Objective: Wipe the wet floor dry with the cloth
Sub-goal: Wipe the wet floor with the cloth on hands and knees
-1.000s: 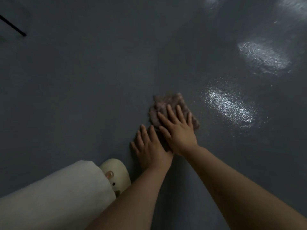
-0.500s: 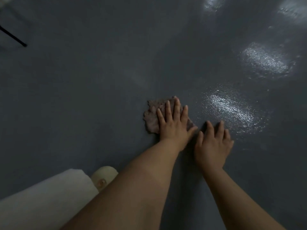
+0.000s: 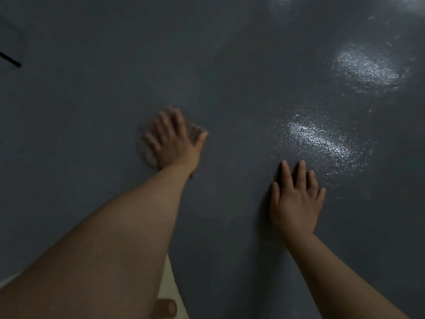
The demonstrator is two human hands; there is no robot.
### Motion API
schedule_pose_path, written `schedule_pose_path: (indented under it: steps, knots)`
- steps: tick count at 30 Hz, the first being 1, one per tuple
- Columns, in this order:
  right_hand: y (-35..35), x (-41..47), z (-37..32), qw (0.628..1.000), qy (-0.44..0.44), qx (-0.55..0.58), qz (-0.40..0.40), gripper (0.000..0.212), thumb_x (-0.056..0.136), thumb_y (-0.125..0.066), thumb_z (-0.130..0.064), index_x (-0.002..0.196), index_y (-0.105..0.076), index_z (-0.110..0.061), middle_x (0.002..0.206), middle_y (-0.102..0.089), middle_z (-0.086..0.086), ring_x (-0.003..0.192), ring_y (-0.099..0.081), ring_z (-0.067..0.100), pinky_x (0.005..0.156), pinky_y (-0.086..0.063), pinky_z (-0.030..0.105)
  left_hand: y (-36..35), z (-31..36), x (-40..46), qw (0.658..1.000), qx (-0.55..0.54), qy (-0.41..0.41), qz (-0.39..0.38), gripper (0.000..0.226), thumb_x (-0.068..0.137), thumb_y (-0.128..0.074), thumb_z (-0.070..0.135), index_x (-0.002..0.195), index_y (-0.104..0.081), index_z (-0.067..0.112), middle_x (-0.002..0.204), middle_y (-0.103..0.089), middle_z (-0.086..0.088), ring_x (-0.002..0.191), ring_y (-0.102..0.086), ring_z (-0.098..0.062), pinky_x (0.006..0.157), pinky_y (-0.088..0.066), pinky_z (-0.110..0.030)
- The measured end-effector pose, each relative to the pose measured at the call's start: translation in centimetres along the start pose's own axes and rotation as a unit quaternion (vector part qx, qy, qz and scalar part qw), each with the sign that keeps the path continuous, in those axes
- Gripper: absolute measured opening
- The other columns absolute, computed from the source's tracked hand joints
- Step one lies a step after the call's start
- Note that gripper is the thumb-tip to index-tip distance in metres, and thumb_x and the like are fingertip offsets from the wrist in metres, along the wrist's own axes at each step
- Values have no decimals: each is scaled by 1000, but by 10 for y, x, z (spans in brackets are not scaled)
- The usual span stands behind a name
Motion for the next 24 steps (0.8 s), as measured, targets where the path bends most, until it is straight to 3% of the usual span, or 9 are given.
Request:
schedule_pose_path:
  steps: [4, 7, 9, 12, 14, 18, 20, 21, 24]
  knots:
    - [-1, -1, -1, 1000, 1, 8, 13, 56, 98, -35, -39, 150, -15, -34, 160, -2, 1, 146, -2, 26, 115, 1, 49, -4, -93, -46, 970, -76, 230, 30, 87, 89, -44, 61, 152, -11, 10, 157, -1, -22, 145, 3, -36, 112, 4, -58]
    - [-2, 0, -2, 1000, -4, 8, 8, 56, 99, -34, -39, 150, -12, -34, 160, 0, 1, 146, 0, 24, 115, 3, 48, -11, -87, -65, 943, -105, 314, 7, 82, 92, -38, 58, 152, -9, 10, 157, 1, -19, 145, 5, -34, 112, 6, -59]
    - [-2, 0, -1, 1000, -7, 7, 7, 57, 99, -33, -39, 151, -11, -35, 160, 2, 0, 146, 1, 24, 115, 3, 48, -17, -51, -70, 961, -87, 261, -8, 82, 91, -38, 57, 151, -10, 9, 157, -1, -20, 145, 3, -34, 112, 5, -61]
    - [-2, 1, -1, 1000, -5, 13, 3, 56, 99, -33, -40, 150, -11, -36, 160, 2, -1, 146, 1, 23, 115, 3, 48, -28, 39, -99, 1000, -13, -4, 20, 83, 85, -30, 60, 148, -26, 6, 152, -23, -23, 142, -20, -39, 110, -6, -62]
    - [-2, 1, 0, 1000, -2, 20, 4, 53, 99, -31, -39, 150, -15, -37, 160, -1, -1, 146, -2, 23, 115, 1, 47, -46, 94, -142, 976, 32, -214, -10, 85, 78, -26, 60, 145, -29, 8, 149, -34, -19, 137, -30, -35, 109, -14, -60]
    - [4, 0, 0, 999, 2, 27, 30, 59, 89, -22, -40, 148, -24, -37, 159, -12, -1, 146, -11, 24, 115, -4, 47, -51, 112, -152, 890, 92, -447, -20, 83, 77, -26, 67, 143, -24, 17, 149, -35, -14, 138, -24, -27, 108, -15, -55]
    - [4, 0, 1, 999, 2, 20, 26, 53, 95, -25, -38, 148, -23, -37, 159, -11, -1, 146, -10, 24, 115, -4, 46, -45, 96, -125, 871, 118, -476, 10, 83, 76, -29, 68, 143, -26, 20, 148, -37, -14, 138, -26, -28, 108, -16, -58]
    - [3, 1, 2, 1000, 1, 16, 18, 51, 98, -29, -36, 148, -21, -38, 160, -8, -2, 146, -8, 23, 115, -3, 45, -40, 81, -104, 889, 119, -443, 16, 84, 76, -29, 68, 145, -25, 20, 148, -37, -14, 138, -28, -29, 107, -18, -62]
    - [6, 1, 2, 1000, 4, 24, 17, 52, 99, -36, -34, 149, -20, -37, 160, -7, -2, 146, -7, 23, 115, -2, 45, -22, 7, -46, 977, 74, -199, 8, 86, 84, -37, 66, 150, -4, 23, 158, -12, -9, 145, -11, -32, 108, -8, -66]
Point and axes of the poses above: each hand's wrist, its own x-axis towards the middle knuckle, its own y-axis out of the back of the hand, z = x × y, the point moved 10 cm from there along x, towards the middle knuckle
